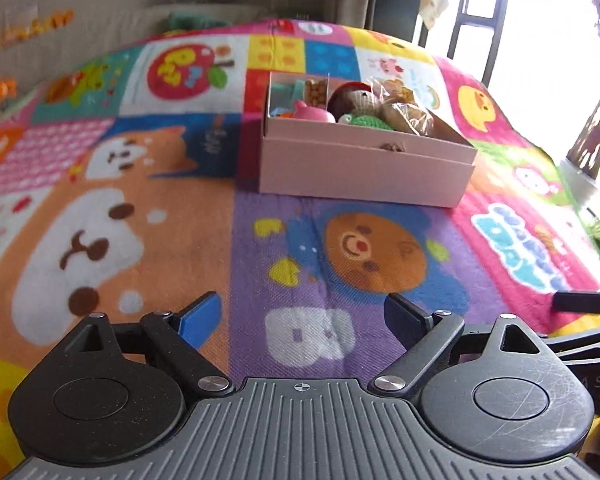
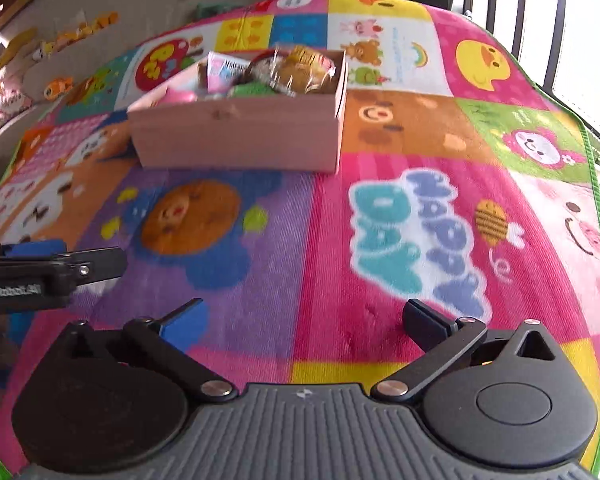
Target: Organize objects
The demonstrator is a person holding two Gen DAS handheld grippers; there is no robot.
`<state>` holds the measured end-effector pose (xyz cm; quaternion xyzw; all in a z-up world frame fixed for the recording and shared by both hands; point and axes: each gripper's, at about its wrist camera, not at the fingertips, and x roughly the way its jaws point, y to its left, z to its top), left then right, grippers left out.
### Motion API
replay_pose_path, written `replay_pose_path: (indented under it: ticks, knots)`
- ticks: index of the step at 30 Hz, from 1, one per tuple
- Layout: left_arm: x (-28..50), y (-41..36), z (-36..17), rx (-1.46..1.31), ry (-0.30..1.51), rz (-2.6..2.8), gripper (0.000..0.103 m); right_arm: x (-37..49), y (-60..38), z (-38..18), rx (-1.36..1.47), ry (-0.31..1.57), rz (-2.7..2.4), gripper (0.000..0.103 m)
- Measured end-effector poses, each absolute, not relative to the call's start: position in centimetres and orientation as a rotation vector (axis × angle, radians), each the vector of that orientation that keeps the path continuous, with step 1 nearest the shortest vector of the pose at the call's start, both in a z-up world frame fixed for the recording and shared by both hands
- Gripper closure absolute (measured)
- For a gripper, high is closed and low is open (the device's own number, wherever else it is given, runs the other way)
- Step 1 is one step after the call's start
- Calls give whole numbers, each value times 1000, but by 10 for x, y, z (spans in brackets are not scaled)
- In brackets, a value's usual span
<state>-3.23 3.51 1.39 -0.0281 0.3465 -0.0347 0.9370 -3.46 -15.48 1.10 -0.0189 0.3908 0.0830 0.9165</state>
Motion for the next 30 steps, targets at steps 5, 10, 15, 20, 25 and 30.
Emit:
replay_pose_path:
  ticks: [5,10,15,20,25,30]
  knots:
    - [-24,26,6,16,689,-23,6,-15,-151,9,-47,786,118,0]
    - [-21,27,5,10,686,-9,5,2,-154,4,-45,734,141,0]
    - [-18,27,5,9,688,-9,4,1,-158,1,-36,693,138,0]
    - [-15,27,4,11,690,-6,3,1,-157,1,-38,693,136,0]
    - [-14,26,4,18,690,-4,3,1,-157,1,-38,693,137,0]
    - [-14,27,4,16,690,-4,3,1,-157,1,-39,693,137,0]
